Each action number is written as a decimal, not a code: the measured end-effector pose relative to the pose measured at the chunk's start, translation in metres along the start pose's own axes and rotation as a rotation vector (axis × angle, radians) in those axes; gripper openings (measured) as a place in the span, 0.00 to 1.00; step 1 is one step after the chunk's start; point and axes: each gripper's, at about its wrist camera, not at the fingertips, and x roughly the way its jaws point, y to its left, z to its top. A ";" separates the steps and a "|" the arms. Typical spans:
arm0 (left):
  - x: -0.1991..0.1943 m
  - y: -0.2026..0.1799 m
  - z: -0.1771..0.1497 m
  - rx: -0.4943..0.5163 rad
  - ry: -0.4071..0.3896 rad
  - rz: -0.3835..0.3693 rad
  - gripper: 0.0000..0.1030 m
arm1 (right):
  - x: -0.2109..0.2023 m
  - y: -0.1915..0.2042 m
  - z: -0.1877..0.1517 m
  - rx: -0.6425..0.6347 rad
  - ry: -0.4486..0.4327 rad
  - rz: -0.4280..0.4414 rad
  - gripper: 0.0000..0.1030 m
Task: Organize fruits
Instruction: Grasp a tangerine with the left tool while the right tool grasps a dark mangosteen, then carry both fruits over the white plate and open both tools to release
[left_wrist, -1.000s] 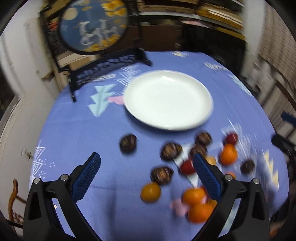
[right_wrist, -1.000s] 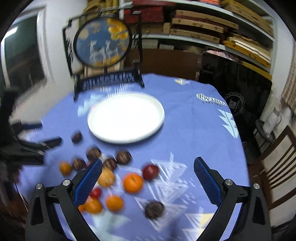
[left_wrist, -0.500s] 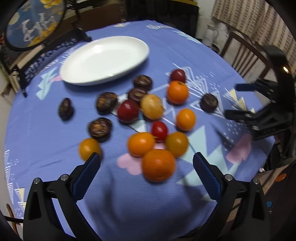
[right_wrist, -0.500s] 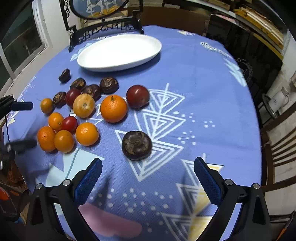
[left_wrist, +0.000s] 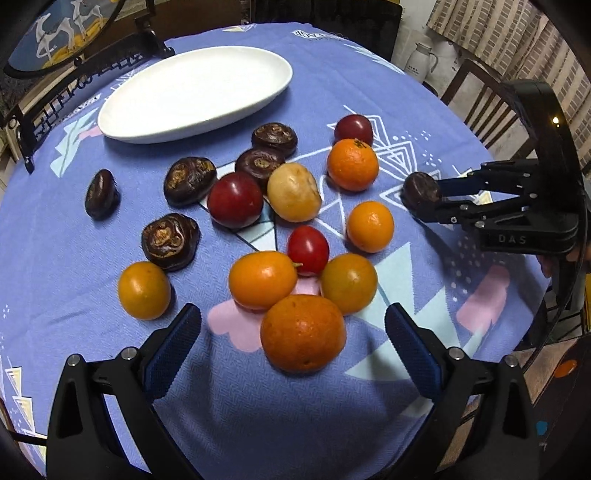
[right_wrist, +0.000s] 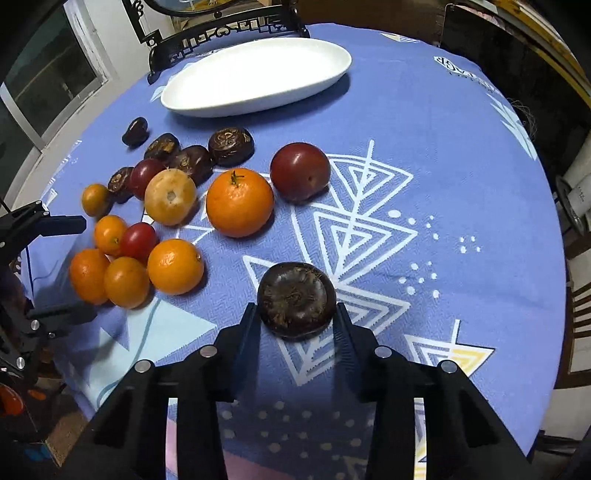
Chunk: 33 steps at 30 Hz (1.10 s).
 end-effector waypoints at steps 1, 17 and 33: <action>0.000 0.002 -0.001 0.004 0.002 -0.007 0.82 | 0.000 0.001 0.000 -0.002 0.001 0.002 0.40; -0.020 0.022 0.003 -0.089 0.006 -0.063 0.45 | -0.021 -0.007 -0.005 0.047 -0.023 0.060 0.40; -0.115 0.080 0.080 -0.399 -0.265 0.159 0.45 | -0.056 0.052 0.145 -0.201 -0.137 0.307 0.40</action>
